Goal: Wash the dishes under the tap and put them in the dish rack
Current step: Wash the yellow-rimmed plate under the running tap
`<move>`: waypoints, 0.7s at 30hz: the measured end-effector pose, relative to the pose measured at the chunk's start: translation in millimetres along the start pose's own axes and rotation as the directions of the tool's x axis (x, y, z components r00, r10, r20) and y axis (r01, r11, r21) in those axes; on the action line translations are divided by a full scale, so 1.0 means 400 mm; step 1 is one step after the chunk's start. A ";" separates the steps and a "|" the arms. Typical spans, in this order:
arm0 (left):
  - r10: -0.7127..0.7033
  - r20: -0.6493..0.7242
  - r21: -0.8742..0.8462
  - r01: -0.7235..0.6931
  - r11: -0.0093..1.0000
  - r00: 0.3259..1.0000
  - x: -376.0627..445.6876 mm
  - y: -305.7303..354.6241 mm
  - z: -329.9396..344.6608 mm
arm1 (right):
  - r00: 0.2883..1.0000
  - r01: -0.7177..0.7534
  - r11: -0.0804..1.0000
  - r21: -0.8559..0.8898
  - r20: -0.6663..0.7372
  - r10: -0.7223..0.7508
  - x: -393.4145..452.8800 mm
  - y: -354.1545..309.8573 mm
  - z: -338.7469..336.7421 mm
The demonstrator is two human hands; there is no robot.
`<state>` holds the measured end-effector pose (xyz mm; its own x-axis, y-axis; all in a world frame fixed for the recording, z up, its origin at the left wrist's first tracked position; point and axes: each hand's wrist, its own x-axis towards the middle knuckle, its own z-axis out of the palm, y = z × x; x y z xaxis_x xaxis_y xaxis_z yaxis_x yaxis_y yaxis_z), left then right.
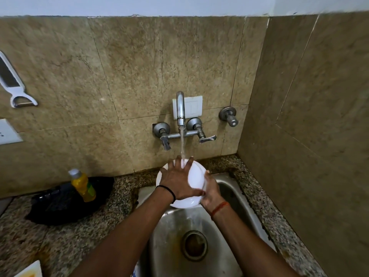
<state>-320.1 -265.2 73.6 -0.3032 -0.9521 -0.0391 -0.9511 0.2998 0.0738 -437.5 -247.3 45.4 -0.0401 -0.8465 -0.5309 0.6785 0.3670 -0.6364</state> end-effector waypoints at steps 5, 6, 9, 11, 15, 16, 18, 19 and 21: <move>0.027 0.115 0.048 -0.033 0.998 0.993 0.001 0.000 -0.028 | 0.999 -0.022 1.000 -0.006 0.043 0.022 -0.003 0.005 -0.010; 0.028 0.116 0.042 -0.033 0.999 0.993 0.003 0.002 -0.033 | 0.998 -0.024 1.000 0.004 0.056 0.024 -0.001 0.003 -0.008; 0.029 0.105 -0.014 -0.027 1.000 0.994 0.006 0.005 -0.047 | 0.998 -0.010 1.000 0.011 0.068 0.010 -0.001 -0.006 -0.003; 0.030 0.090 -0.063 -0.025 0.998 0.995 0.007 0.000 -0.054 | 0.996 0.020 1.000 0.000 0.092 -0.020 0.001 -0.018 -0.005; 0.036 0.035 -0.049 -0.034 0.998 0.999 0.010 -0.013 -0.062 | 0.997 0.034 0.997 -0.068 0.076 -0.029 0.000 -0.038 -0.009; 0.037 0.017 -0.031 -0.037 0.999 0.999 0.010 -0.018 -0.061 | 0.998 0.036 0.995 -0.092 0.052 -0.032 0.000 -0.040 -0.010; 0.033 -0.004 -0.023 -0.033 0.999 0.999 0.009 -0.029 -0.054 | 0.999 0.038 0.989 -0.140 0.011 -0.036 0.003 -0.043 -0.017; 0.024 -0.013 -0.039 -0.025 0.999 1.000 0.007 -0.036 -0.049 | 0.999 0.032 0.986 -0.164 0.006 -0.032 0.005 -0.043 -0.022; -0.004 -0.034 -0.095 0.001 0.995 0.999 -0.001 -0.053 -0.036 | 1.000 0.013 0.979 -0.201 0.019 -0.009 0.007 -0.038 -0.031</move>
<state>-299.1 -272.1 86.4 -0.2969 -0.9549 -0.0057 -0.9416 0.2918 0.1680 -456.9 -250.5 46.8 -0.0327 -0.8568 -0.5145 0.5164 0.4263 -0.7427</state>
